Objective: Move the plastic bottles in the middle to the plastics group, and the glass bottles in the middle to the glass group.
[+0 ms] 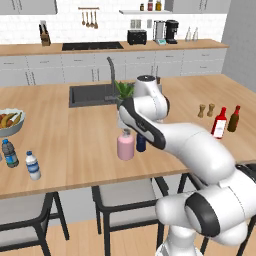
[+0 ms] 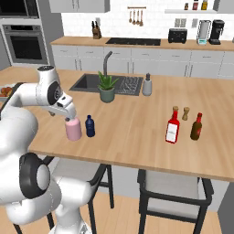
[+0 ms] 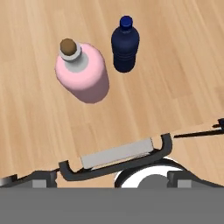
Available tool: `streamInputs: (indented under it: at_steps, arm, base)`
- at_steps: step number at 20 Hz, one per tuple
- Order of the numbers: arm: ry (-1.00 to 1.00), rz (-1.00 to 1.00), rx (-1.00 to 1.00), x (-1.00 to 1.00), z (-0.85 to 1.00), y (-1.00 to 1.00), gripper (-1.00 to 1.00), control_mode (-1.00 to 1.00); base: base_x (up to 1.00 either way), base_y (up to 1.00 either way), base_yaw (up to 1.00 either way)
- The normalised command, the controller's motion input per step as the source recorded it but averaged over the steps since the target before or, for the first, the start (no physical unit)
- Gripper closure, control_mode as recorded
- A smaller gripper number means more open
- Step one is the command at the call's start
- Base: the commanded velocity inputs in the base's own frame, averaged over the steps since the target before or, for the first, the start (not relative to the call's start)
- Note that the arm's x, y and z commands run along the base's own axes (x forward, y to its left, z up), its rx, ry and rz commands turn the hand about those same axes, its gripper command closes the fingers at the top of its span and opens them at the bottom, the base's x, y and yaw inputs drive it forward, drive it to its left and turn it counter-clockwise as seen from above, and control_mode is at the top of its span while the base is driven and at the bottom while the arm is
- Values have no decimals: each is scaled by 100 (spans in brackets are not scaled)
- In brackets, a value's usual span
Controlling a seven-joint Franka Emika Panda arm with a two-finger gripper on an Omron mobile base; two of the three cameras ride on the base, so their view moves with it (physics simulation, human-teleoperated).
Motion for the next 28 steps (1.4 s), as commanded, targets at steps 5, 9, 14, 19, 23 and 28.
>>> streamInputs:
  at_steps: [5,9,14,19,23,28]
  arm:
    - [0,0,-2,30,0,-26,-100,-100]
    - [0,0,-2,18,-1,-15,-100,-100]
    - [0,-1,-1,15,-5,0,-100,-100]
    - [0,-4,-1,12,-10,0,-100,-100]
    - [0,-4,0,29,-10,0,-100,-100]
    - [0,-4,0,11,-1,9,-100,-100]
  base:
    - [0,0,0]
    - [0,0,0]
    - [0,0,0]
    - [0,0,0]
    - [0,0,0]
    - [0,0,0]
